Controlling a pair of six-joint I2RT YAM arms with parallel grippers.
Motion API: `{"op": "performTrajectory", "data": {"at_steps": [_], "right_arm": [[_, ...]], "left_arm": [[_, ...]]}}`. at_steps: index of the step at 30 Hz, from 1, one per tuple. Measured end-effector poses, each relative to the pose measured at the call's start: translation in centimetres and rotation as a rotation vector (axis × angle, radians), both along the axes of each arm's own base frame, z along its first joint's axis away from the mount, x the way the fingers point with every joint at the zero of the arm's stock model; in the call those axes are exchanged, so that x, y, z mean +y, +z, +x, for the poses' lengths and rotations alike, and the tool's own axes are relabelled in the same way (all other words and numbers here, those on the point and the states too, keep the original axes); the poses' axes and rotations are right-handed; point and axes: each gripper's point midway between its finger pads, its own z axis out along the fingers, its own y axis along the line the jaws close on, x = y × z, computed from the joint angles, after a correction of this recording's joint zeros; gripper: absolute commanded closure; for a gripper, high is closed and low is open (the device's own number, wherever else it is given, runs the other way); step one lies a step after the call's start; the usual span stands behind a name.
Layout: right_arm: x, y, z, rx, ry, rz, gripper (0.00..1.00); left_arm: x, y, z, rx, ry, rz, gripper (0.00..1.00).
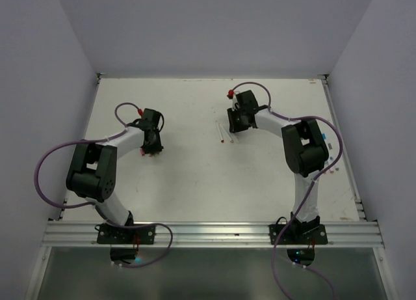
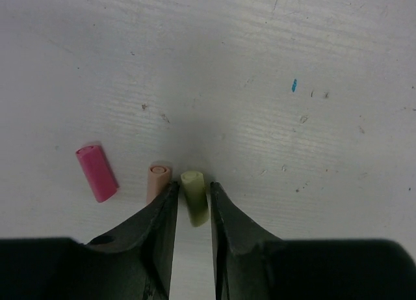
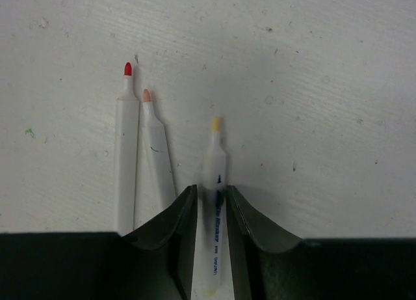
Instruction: Open the pen caps
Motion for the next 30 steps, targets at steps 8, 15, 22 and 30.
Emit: {"op": "performTrajectory", "data": {"at_steps": [8, 15, 22, 30], "right_arm": [[0.5, 0.0, 0.0, 0.004, 0.014, 0.018, 0.66], [0.9, 0.1, -0.1, 0.008, 0.017, 0.033, 0.65], [0.6, 1.7, -0.8, 0.000, -0.003, 0.047, 0.54], [-4.2, 11.6, -1.0, -0.191, -0.176, -0.015, 0.06]], "left_arm": [[0.3, 0.0, -0.1, 0.002, 0.008, 0.017, 0.66], [0.0, 1.6, 0.3, -0.035, 0.005, -0.002, 0.61], [-1.4, 6.0, 2.0, -0.150, -0.014, -0.073, 0.50], [-5.5, 11.4, 1.7, -0.286, -0.091, -0.224, 0.41]]}}
